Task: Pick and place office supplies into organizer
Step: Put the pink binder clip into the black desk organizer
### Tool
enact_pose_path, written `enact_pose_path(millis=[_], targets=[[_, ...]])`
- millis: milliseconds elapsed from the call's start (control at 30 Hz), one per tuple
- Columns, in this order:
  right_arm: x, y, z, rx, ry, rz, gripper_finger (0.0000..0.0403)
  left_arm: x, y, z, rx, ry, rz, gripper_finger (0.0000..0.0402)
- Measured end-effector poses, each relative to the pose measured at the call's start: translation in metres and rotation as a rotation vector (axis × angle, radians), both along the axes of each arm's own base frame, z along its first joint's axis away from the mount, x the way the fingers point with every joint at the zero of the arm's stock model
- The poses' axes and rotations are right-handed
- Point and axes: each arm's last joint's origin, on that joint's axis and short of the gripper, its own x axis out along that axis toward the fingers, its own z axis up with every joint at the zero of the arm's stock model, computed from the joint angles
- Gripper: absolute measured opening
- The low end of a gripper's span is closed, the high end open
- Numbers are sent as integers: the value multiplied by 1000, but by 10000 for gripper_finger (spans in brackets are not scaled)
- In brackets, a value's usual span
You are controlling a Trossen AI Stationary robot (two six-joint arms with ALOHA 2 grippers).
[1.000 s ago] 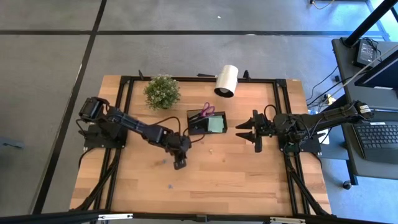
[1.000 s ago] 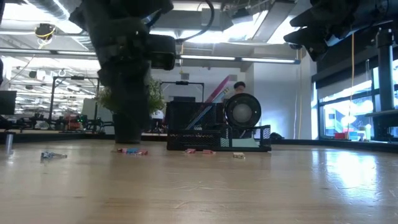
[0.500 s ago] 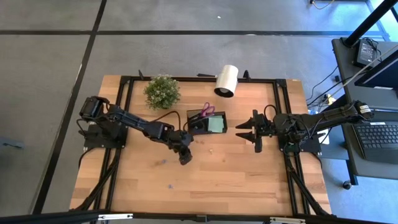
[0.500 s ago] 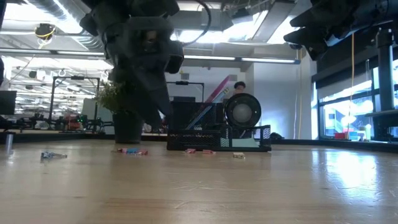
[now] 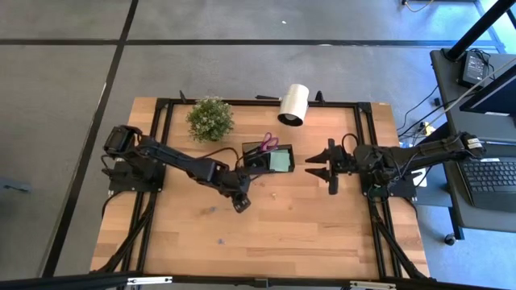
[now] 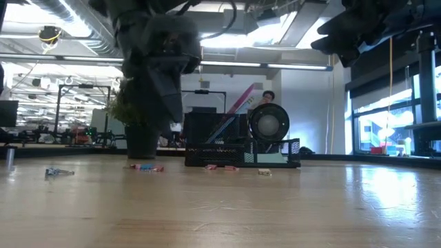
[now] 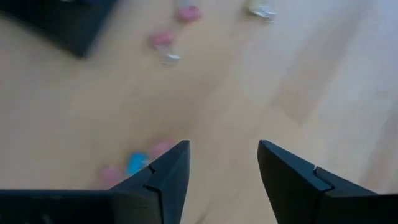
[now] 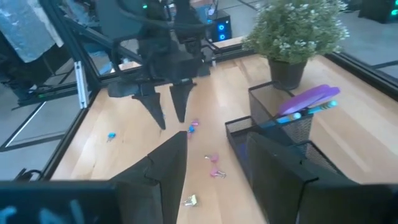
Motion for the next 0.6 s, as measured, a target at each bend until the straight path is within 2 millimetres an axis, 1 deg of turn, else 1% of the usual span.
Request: enact_pose_path(millis=[100,200,500,600], targets=[[0,-4,0,0,0,-21,171,3,1,9,68,105,25,182],[1,-7,0,4,-4,-42,171,7,5,9,35,147,83,182],[1,-12,1,5,-8,-73,171,14,7,-21,-6,245,207,182],[1,-14,1,5,-9,-81,171,17,6,-32,-17,270,206,182]])
